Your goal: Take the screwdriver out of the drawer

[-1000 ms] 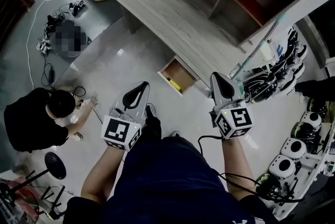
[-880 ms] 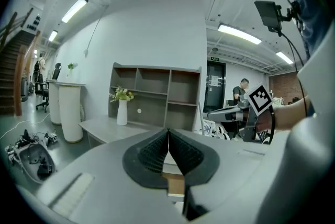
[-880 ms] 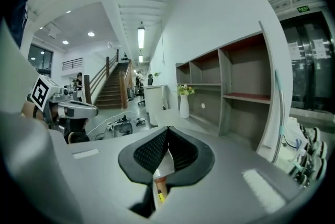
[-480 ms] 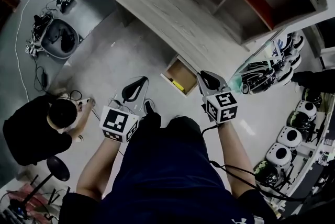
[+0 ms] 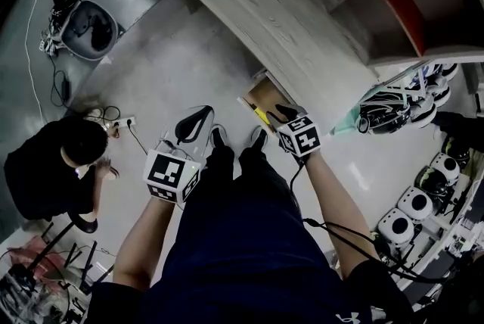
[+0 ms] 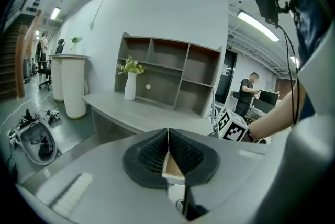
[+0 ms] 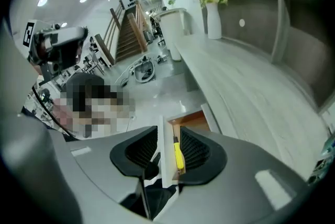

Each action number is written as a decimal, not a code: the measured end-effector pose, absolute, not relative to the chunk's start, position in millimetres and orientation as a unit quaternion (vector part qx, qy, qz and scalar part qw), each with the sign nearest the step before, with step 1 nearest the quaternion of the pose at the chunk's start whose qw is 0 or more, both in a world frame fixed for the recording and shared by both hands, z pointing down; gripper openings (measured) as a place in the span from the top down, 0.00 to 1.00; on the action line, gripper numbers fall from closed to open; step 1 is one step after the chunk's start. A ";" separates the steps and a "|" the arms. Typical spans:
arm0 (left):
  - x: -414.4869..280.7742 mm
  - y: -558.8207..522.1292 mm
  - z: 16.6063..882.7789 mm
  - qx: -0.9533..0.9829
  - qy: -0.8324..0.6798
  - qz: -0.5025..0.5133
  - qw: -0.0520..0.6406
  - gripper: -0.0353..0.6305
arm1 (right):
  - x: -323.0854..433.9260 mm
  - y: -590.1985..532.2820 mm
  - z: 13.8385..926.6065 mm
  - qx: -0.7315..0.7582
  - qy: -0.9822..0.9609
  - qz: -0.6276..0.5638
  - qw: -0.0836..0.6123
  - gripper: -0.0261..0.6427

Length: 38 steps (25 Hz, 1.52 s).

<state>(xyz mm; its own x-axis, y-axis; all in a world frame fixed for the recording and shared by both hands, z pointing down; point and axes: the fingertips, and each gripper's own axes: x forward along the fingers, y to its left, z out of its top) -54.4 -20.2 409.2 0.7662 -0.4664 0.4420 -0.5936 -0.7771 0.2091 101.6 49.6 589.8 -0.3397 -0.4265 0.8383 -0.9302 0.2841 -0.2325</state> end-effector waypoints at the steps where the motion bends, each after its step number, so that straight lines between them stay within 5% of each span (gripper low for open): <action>1: -54.0 -20.1 413.0 0.921 -0.292 0.189 0.175 0.94 | 101.8 50.7 601.8 0.456 -0.726 0.383 0.345 0.75; 27: -108.7 -10.4 478.4 0.852 -0.392 0.215 0.272 0.94 | 89.5 42.7 757.2 0.348 -0.656 0.464 0.483 0.77; 32: -114.6 -6.7 484.0 0.848 -0.397 0.214 0.280 0.94 | 81.8 43.8 768.6 0.333 -0.669 0.476 0.465 0.89; 38: -112.4 -0.3 489.4 0.844 -0.395 0.212 0.295 0.94 | 77.5 45.7 767.9 0.312 -0.694 0.487 0.429 0.89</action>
